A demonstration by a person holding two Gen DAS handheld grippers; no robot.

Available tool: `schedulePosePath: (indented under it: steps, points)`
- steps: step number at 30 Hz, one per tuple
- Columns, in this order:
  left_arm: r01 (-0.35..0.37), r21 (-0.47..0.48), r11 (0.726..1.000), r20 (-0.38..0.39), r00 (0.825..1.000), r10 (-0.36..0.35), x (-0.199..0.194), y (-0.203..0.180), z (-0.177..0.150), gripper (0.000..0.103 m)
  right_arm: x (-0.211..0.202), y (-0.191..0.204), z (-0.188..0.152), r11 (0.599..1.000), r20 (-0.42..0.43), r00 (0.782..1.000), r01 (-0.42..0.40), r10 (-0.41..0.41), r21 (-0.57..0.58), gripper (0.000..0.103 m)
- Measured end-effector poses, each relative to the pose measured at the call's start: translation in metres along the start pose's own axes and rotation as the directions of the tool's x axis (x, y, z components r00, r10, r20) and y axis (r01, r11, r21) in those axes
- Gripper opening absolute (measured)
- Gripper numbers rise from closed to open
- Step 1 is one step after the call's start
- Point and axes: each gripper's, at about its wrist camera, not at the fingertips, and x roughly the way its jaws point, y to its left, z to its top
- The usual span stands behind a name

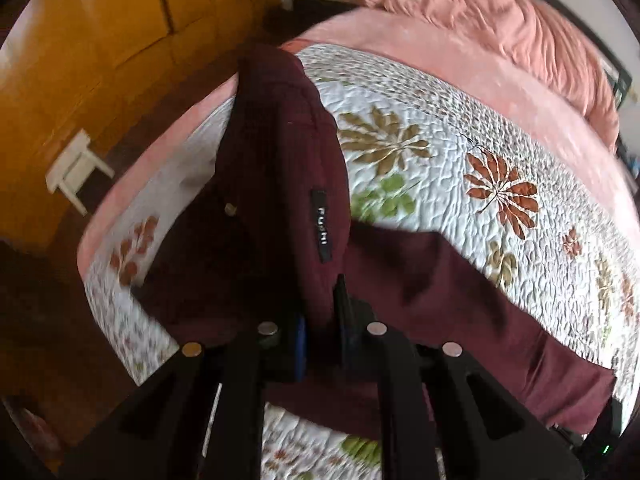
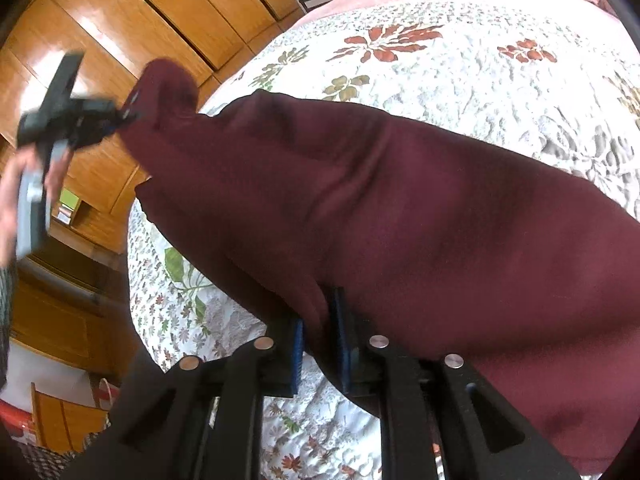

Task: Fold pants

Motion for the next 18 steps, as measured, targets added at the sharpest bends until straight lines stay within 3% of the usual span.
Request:
schedulePosePath:
  steps: [6,10,14,15,16,18]
  points:
    - [0.054,-0.154,0.987,0.003,0.999,-0.054,0.041,0.05,-0.068,0.012,0.006,0.006,-0.003,0.998,-0.025,0.998,0.053,-0.053,-0.019,0.016]
    - [0.088,-0.194,0.977,0.023,0.996,-0.086,0.06,0.058,-0.082,0.015,0.005,0.011,-0.003,0.996,-0.033,0.996,0.081,-0.083,-0.039,0.017]
    - [0.145,-0.262,0.954,0.031,0.989,-0.142,0.06,0.068,-0.083,0.019,-0.001,0.012,-0.003,0.997,-0.038,0.996,0.079,-0.079,-0.02,0.029]
    - [0.133,-0.264,0.955,0.034,0.991,-0.129,0.053,0.07,-0.084,0.033,-0.007,0.011,-0.004,0.997,-0.036,0.997,0.071,-0.071,-0.009,0.04]
    - [0.116,-0.265,0.957,0.036,0.993,-0.11,0.047,0.07,-0.085,0.056,-0.013,0.009,-0.005,0.998,-0.033,0.997,0.063,-0.063,0.002,0.045]
    - [0.09,-0.273,0.958,0.059,0.995,-0.076,0.031,0.068,-0.089,0.07,-0.035,0.0,-0.011,0.998,-0.005,0.999,0.046,-0.045,0.043,0.048]
